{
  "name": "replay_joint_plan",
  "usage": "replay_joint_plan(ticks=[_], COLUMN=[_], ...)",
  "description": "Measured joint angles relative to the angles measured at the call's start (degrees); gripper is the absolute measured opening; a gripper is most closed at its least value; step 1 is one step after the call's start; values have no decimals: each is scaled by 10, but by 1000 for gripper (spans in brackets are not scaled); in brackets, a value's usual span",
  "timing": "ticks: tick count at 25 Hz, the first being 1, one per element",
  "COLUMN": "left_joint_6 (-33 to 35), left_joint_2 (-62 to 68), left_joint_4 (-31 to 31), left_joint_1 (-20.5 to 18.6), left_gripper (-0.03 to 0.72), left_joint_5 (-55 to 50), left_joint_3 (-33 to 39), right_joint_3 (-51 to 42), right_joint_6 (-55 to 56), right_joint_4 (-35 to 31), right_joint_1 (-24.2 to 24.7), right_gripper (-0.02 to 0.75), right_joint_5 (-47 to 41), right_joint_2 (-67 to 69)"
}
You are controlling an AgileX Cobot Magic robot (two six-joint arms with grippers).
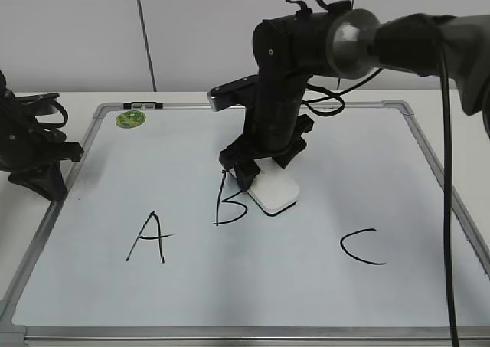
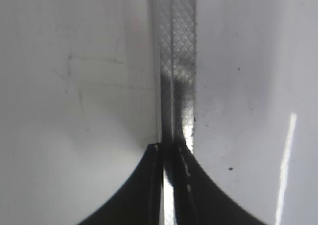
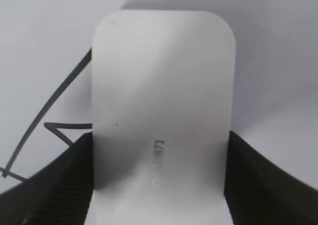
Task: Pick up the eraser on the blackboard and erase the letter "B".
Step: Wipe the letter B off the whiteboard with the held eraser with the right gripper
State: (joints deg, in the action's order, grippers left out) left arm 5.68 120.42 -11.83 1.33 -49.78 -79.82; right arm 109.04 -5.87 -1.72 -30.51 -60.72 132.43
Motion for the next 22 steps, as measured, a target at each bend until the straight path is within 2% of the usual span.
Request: replay_joint_plan(ticks=[8, 14, 22], left_joint_6=[0, 0, 0], left_joint_2=[0, 0, 0], left_joint_4=[0, 0, 0], left_joint_1=[0, 0, 0], left_gripper=[11, 11, 11], left_joint_5=[2, 2, 2], left_joint_3=[0, 0, 0], right_joint_3=[12, 19, 51], right_joint_6=[7, 8, 8], right_joint_4=[35, 35, 21], right_joint_1=[-64, -108, -122], right_gripper=[552, 552, 552], right_joint_5=[-4, -10, -31], right_joint_2=[12, 16, 28])
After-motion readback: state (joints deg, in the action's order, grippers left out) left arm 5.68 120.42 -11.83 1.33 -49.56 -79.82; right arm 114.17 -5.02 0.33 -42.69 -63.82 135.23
